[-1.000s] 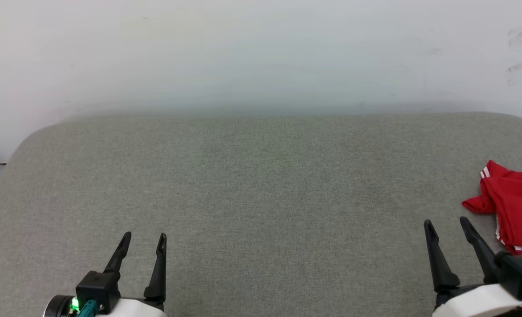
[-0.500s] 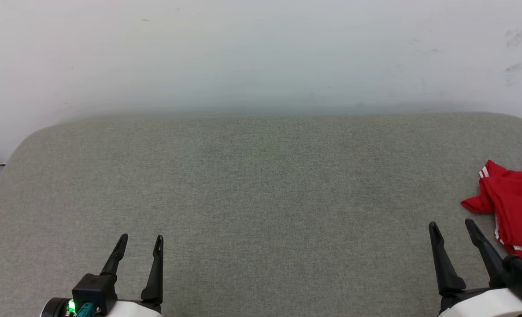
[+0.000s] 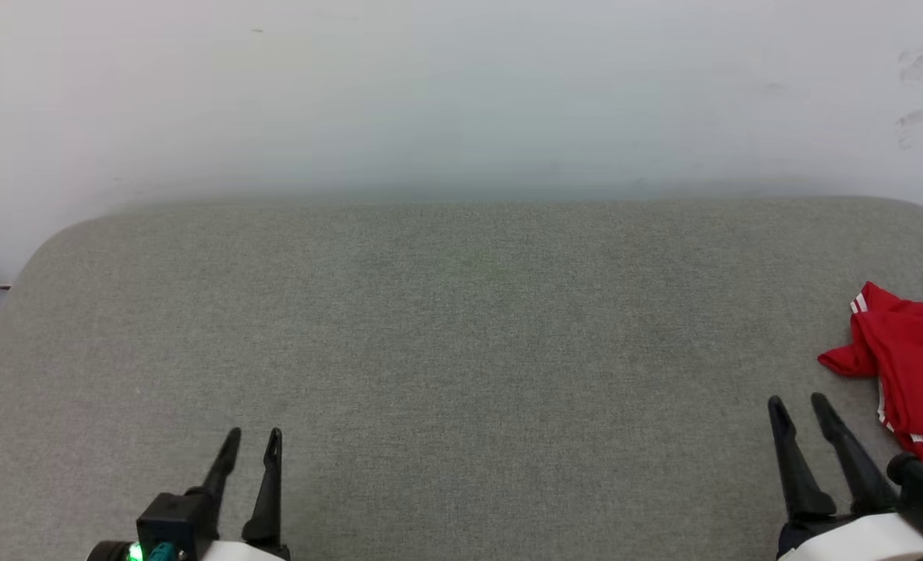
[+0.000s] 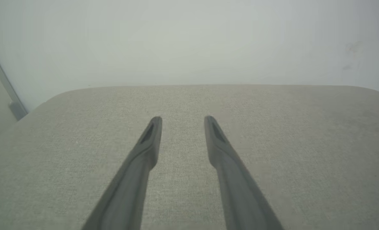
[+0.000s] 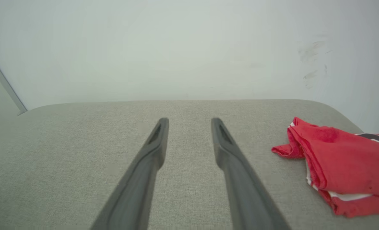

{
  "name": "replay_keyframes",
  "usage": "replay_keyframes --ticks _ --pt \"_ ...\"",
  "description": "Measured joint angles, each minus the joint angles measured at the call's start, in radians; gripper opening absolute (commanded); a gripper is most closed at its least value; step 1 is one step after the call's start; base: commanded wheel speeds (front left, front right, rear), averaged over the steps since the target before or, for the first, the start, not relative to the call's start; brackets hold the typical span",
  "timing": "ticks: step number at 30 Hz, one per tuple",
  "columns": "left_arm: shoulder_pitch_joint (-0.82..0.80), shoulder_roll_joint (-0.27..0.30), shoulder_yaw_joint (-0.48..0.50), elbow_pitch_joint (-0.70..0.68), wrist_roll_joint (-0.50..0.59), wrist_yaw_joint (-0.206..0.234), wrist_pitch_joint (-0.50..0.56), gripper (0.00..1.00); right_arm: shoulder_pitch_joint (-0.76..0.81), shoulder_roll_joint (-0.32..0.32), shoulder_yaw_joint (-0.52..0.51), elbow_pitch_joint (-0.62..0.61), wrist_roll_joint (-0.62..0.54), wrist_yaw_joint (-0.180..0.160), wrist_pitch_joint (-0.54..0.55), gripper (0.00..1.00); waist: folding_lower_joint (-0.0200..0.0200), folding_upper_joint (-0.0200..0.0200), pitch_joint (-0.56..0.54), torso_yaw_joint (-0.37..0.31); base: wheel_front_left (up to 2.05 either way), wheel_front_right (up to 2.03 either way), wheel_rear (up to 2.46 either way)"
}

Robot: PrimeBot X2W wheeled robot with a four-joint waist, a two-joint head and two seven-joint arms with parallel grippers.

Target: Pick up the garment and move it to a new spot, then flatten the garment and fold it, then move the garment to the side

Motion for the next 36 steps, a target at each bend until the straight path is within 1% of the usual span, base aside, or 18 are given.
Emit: replay_keyframes --ticks 3,16,36 --pt "0.011 -0.012 -0.004 0.021 -0.015 -0.001 0.006 0.0 0.001 0.0 0.004 0.024 0.016 0.0 0.0 0.0 0.0 0.0 0.0 0.0 0.0 0.0 0.0" --pt "-0.005 -0.041 0.041 0.045 -0.244 -0.034 0.067 0.0 -0.025 -0.007 0.014 0.099 0.28 0.0 0.0 0.0 0.0001 -0.0001 0.003 0.0 0.0 0.0 0.0" --pt "-0.048 -0.079 0.104 0.073 -0.532 -0.078 0.143 0.0 -0.09 -0.019 0.02 0.192 0.606 0.0 0.003 0.0 0.0001 0.0 0.008 0.001 0.0 0.0 0.0"
